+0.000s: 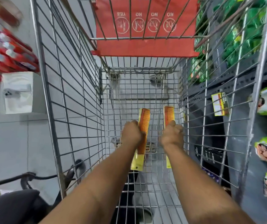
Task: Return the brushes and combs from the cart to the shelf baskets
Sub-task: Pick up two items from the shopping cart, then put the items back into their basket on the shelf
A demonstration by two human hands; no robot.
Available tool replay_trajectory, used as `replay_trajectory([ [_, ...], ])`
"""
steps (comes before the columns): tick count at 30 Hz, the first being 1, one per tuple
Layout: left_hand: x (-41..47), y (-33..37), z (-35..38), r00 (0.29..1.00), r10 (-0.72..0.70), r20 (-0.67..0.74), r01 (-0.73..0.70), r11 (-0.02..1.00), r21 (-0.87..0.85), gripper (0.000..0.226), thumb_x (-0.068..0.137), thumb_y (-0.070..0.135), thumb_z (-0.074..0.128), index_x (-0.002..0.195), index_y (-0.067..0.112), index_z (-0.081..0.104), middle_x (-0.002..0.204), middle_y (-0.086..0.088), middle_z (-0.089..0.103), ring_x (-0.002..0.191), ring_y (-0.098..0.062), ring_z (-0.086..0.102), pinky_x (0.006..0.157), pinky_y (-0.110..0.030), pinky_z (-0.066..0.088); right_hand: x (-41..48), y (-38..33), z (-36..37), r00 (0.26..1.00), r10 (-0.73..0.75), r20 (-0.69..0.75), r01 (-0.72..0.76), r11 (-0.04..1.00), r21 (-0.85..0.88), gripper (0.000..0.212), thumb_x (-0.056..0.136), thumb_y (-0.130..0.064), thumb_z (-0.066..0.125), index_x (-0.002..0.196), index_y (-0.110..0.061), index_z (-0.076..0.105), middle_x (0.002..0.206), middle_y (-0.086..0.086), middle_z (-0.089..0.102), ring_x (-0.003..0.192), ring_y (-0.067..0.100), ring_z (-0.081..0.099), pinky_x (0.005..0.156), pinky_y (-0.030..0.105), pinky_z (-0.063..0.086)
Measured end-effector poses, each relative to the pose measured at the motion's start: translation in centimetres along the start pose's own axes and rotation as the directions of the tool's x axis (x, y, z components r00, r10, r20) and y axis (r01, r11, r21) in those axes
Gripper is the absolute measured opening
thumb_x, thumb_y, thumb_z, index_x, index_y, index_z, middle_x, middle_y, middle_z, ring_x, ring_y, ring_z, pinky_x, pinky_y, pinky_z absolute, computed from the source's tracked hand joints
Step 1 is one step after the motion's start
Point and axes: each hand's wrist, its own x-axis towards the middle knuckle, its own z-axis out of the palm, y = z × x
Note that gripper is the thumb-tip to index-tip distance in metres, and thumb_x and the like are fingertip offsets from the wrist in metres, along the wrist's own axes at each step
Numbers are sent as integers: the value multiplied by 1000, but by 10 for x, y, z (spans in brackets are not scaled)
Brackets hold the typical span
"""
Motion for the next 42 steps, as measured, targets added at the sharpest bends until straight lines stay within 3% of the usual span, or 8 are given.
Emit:
replay_trajectory([
  [14, -15, 7, -41, 993, -65, 101, 116, 734, -669, 24, 82, -4, 57, 104, 5, 53, 86, -15, 64, 67, -24, 62, 53, -31, 51, -33, -18, -47, 998, 63, 13, -64, 937, 342, 15, 96, -12, 45, 103, -3, 54, 95, 12, 63, 76, 25, 61, 49, 24, 49],
  [27, -115, 104, -138, 923, 372, 98, -224, 727, -649, 24, 82, 0, 63, 66, 14, 53, 43, 6, 54, 31, -4, 43, 35, -12, 30, -143, 1, -157, 958, -51, -281, 235, 699, 675, 25, 82, -26, 52, 59, -17, 50, 60, -1, 53, 62, 23, 53, 59, 32, 41],
  [36, -229, 156, -171, 802, 577, 153, -364, 676, -641, 25, 83, -3, 62, 64, 10, 54, 37, 3, 52, 24, -5, 39, 31, -9, 25, -239, 59, -239, 905, 22, -424, 384, 380, 841, 32, 78, -28, 62, 79, 3, 59, 72, -1, 61, 70, 13, 54, 63, 30, 28],
  [37, -239, 163, -170, 792, 591, 156, -366, 663, -653, 26, 82, -4, 63, 63, 11, 54, 40, 2, 53, 25, -6, 41, 32, -10, 27, -248, 68, -248, 901, 39, -433, 389, 369, 844, 28, 82, -22, 62, 82, 7, 60, 78, 5, 68, 73, 15, 57, 89, 43, 26],
  [38, -252, 172, -166, 776, 609, 163, -373, 652, -660, 27, 82, -4, 63, 62, 11, 54, 41, 0, 53, 27, -7, 43, 34, -10, 28, -259, 80, -258, 888, 79, -453, 401, 349, 847, 32, 83, -20, 63, 87, 12, 59, 78, -4, 52, 71, 22, 60, 63, 29, 33],
  [39, -266, 180, -163, 754, 630, 186, -378, 647, -662, 27, 81, -3, 65, 60, 12, 56, 43, 0, 54, 31, -10, 44, 37, -12, 30, -268, 92, -265, 880, 101, -464, 410, 330, 850, 45, 81, -25, 65, 95, 16, 56, 111, 8, 39, 70, 27, 61, 73, 51, 53],
  [40, -281, 188, -158, 724, 655, 215, -390, 646, -656, 27, 80, -1, 66, 57, 11, 59, 44, -1, 54, 37, -14, 44, 43, -15, 30, -275, 105, -272, 870, 117, -478, 428, 301, 852, 56, 77, -32, 65, 100, 18, 53, 80, 37, 59, 66, 23, 56, 62, 35, 41],
  [42, -308, 203, -148, 669, 694, 265, -410, 642, -648, 37, 80, 1, 66, 45, 13, 65, 43, 1, 55, 44, -16, 39, 48, -21, 27, -294, 129, -285, 871, 141, -471, 423, 273, 864, 50, 81, -28, 65, 97, 18, 55, 70, 24, 54, 67, 18, 47, 64, 31, 33],
])
